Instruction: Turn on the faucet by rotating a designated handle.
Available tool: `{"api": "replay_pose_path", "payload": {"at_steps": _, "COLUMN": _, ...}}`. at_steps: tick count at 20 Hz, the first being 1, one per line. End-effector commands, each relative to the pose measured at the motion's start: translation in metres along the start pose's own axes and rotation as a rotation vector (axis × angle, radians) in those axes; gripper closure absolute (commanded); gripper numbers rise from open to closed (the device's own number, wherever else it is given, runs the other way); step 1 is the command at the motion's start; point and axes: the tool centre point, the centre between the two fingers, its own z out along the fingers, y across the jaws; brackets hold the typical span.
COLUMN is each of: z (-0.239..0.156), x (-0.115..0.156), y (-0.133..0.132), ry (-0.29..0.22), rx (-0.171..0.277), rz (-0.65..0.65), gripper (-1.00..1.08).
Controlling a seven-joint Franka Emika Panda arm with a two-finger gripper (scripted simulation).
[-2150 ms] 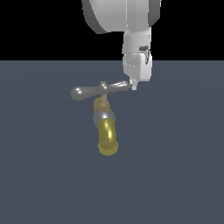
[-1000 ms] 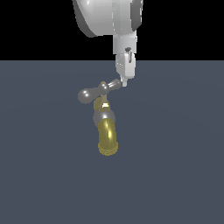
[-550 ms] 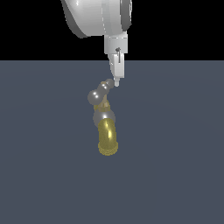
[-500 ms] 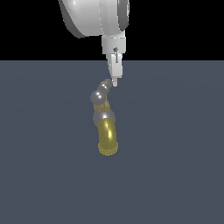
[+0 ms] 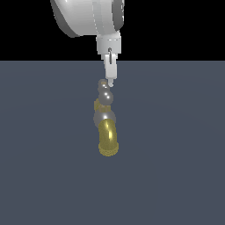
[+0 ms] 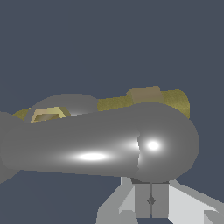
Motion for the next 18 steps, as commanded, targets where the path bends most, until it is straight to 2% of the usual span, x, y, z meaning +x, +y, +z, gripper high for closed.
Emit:
{"api": "replay_pose_path", "payload": {"at_steps": 1, "z": -0.001, "x": 0.035, "y": -0.005, "ry": 0.014, "rx": 0.001, "rz": -0.04, "gripper": 1.08}}
{"api": "replay_pose_path", "payload": {"at_steps": 18, "z": -0.007, "x": 0.125, "y": -0.047, "ry": 0.036, "rx": 0.0, "rz": -0.099, "gripper": 1.08}}
